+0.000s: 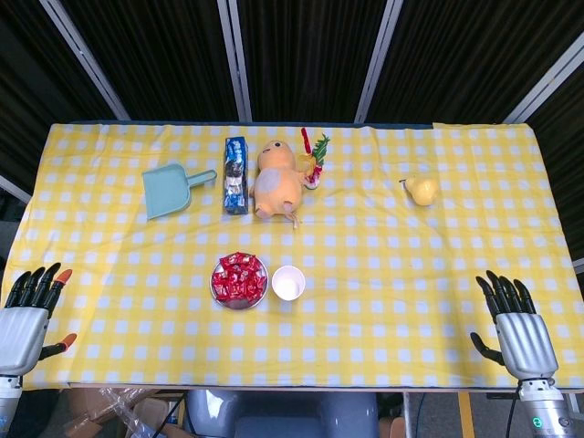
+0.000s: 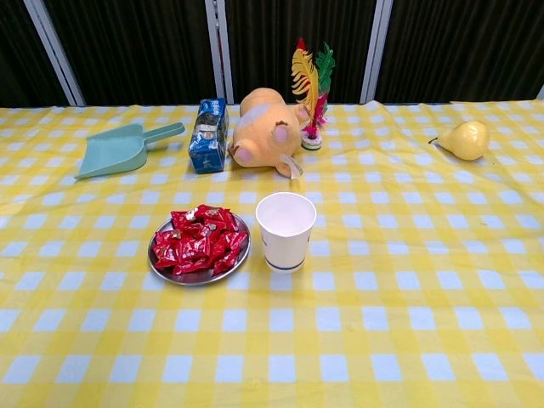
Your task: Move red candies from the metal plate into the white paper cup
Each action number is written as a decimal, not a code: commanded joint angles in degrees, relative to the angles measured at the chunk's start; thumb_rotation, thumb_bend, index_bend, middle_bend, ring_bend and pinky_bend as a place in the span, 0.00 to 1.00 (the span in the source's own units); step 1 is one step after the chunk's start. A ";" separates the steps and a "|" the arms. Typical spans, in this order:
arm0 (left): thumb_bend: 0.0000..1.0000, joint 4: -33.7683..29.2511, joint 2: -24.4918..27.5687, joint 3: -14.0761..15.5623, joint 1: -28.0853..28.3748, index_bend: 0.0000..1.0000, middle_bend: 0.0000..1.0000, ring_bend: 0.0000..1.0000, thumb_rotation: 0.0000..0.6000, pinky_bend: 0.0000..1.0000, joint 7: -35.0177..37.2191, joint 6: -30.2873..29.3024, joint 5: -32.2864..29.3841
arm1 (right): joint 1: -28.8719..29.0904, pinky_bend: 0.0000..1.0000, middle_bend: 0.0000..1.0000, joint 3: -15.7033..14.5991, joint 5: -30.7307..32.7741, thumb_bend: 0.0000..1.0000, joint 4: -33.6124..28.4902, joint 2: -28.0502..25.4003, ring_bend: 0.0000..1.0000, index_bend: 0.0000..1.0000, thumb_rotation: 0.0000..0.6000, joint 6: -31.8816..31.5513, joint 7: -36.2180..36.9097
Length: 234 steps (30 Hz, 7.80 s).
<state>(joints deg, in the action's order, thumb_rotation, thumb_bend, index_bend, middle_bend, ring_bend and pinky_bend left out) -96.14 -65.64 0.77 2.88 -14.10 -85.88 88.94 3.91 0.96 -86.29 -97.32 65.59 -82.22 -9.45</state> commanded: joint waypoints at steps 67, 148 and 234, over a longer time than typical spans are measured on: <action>0.16 -8.87 -26.94 -15.44 45.50 0.19 0.23 0.83 1.00 0.93 -53.94 19.73 -58.48 | 1.07 0.00 0.00 0.41 2.40 0.34 -1.56 -2.13 0.00 0.00 1.00 3.33 7.04; 0.46 3.06 -42.80 -20.31 66.21 0.57 0.69 0.86 1.00 0.96 -51.31 13.18 -62.12 | 1.34 0.00 0.00 0.38 3.27 0.34 -2.60 -3.20 0.00 0.00 1.00 4.22 9.57; 0.30 -3.00 -40.17 -17.45 62.01 0.33 0.58 0.84 1.00 0.96 -50.29 10.67 -59.17 | 0.91 0.00 0.00 0.45 2.53 0.34 -2.80 -2.92 0.00 0.00 1.00 2.89 9.68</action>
<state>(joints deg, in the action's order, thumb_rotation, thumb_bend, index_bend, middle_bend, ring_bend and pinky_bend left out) -99.03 -105.89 -16.59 64.87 -64.41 -75.14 29.79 4.83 1.41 -83.76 -100.12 62.67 -79.33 0.23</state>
